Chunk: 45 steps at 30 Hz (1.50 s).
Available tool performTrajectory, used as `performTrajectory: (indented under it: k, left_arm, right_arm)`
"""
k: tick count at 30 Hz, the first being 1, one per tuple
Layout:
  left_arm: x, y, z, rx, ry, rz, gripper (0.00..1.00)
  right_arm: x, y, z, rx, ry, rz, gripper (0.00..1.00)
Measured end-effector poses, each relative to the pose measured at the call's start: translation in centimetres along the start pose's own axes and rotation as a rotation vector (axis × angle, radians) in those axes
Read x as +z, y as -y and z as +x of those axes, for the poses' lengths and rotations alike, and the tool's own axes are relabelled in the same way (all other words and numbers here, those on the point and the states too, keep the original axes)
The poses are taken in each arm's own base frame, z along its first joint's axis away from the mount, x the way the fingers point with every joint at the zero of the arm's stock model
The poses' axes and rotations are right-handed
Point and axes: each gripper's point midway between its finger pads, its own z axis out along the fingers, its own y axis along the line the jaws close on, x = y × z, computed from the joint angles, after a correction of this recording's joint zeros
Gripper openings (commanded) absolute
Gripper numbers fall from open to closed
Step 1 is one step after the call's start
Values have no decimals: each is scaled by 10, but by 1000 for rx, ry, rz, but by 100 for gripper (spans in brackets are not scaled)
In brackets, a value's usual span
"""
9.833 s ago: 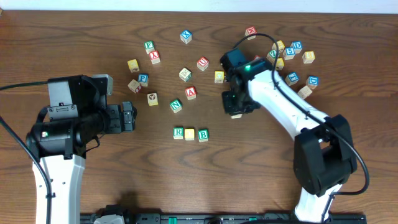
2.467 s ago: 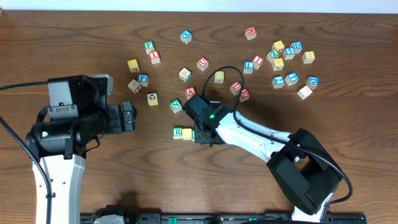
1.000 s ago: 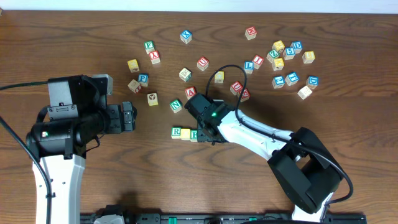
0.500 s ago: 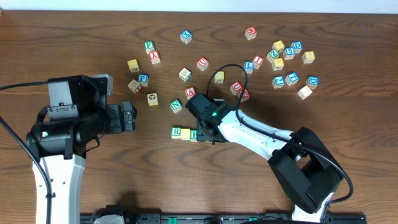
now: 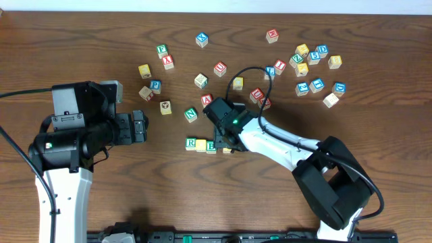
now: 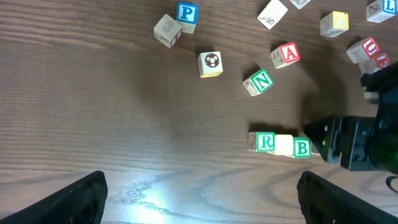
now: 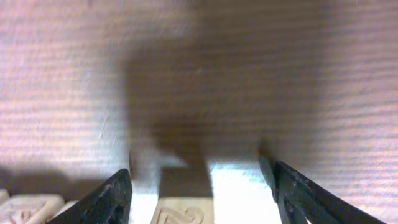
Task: Spell out ROBOT
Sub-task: 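Open the right gripper and lift away from the O block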
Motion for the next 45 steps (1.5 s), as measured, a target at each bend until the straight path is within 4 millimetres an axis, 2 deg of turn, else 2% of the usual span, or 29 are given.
performTrajectory:
  k: [5,9,14,20,24,31,34,36,37,39,40,42,45]
  left_arm:
    - [0,0,0,0,0,0,96]
    - [0,0,0,0,0,0,96]
    - [0,0,0,0,0,0,96]
    - [0,0,0,0,0,0,96]
    - [0,0,0,0,-1,0,96]
    - [0,0,0,0,0,0,96]
    - [0,0,0,0,0,0,96]
    - [0,0,0,0,0,0,96]
    - [0,0,0,0,0,0,96]
    - [0,0,0,0,0,0,96]
    - [0,0,0,0,0,0,96]
    - [0,0,0,0,0,0,96]
    - [0,0,0,0,0,0,96]
  right_arm:
    - [3,12,-16,42,24,9,68]
    - [5,23,-32,71,60,21,72]
    - [7,43,-57,85,115,51,74]
    - [0,75,-66,90,59,113,74]
    - [-21,83,-80,83,19,127,75]
    - [-81,84,-104,70,24,145,77]
    - [-106,88,-121,124,88,143,75]
    - [-131,101,-139,231,167,149,76]
    - [-137,108,-144,289,190,152,76]
    - [-143,122,-150,403,215,164,81]
    - [-143,129,-152,452,220,170,91]
    - [-143,146,-155,590,230,183,99]
    - [-144,164,-159,750,249,187,99]
